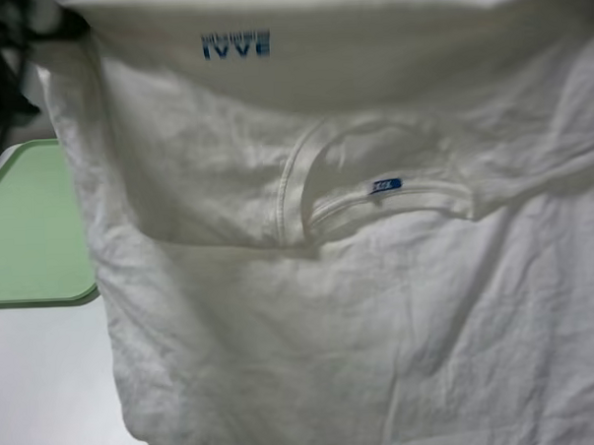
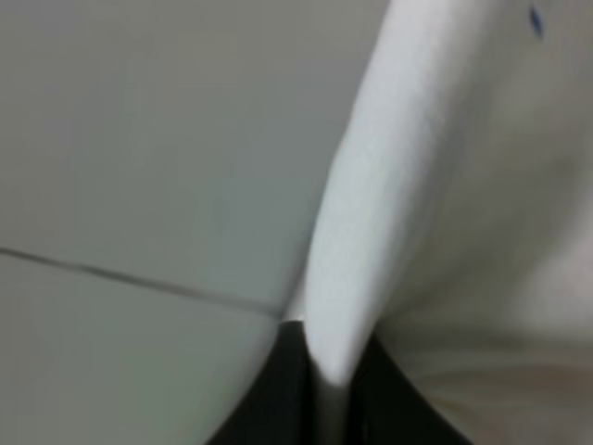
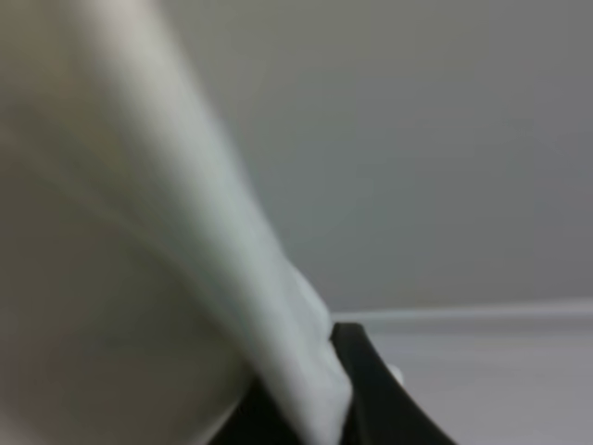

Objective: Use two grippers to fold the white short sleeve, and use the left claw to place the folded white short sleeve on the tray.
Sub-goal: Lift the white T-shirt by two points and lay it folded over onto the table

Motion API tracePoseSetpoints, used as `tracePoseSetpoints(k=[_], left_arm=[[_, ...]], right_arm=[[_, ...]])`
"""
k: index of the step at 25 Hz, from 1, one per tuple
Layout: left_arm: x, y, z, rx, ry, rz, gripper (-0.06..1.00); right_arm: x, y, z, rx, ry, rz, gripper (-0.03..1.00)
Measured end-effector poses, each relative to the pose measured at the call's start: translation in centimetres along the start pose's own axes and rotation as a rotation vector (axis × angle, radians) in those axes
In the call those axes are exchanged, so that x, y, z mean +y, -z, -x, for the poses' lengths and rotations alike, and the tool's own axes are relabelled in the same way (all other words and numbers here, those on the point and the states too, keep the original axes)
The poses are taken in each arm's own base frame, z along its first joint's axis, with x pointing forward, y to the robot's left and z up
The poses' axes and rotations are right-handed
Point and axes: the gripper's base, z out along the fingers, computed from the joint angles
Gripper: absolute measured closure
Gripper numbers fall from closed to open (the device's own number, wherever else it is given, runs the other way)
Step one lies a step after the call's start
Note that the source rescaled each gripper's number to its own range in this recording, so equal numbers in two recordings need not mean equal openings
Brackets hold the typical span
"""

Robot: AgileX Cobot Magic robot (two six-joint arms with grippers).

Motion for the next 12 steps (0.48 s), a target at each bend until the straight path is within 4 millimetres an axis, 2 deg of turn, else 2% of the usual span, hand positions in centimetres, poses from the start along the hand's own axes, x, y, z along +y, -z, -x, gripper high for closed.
tracePoseSetpoints(k=[1, 2, 3, 5, 8, 12], left_arm=[[0.0, 0.0, 0.0, 0.0, 0.0, 0.0, 0.93], [-1.3, -4.1, -1.7, 0.106, -0.03, -0.092, 0.93], [-2.2, -6.3, -2.8, 0.163, -0.054, -0.143, 0.93], [-3.5, -8.9, -4.4, 0.23, -0.087, -0.209, 0.94], [-4.5, -11.0, -5.8, 0.271, -0.128, -0.249, 0.94], [-5.0, -13.7, -8.0, 0.276, -0.192, -0.235, 0.94]], right_arm=[[3.0, -5.4, 0.7, 0.049, 0.039, 0.143, 0.97], [4.5, -7.5, 0.9, 0.064, 0.062, 0.196, 0.97], [5.8, -9.3, 1.1, 0.073, 0.094, 0.24, 0.97], [8.9, -12.8, 1.0, 0.099, 0.181, 0.327, 0.97], [11.8, -16.1, -0.2, 0.131, 0.249, 0.398, 0.97], [12.8, -18.6, -2.2, 0.164, 0.183, 0.408, 0.97]])
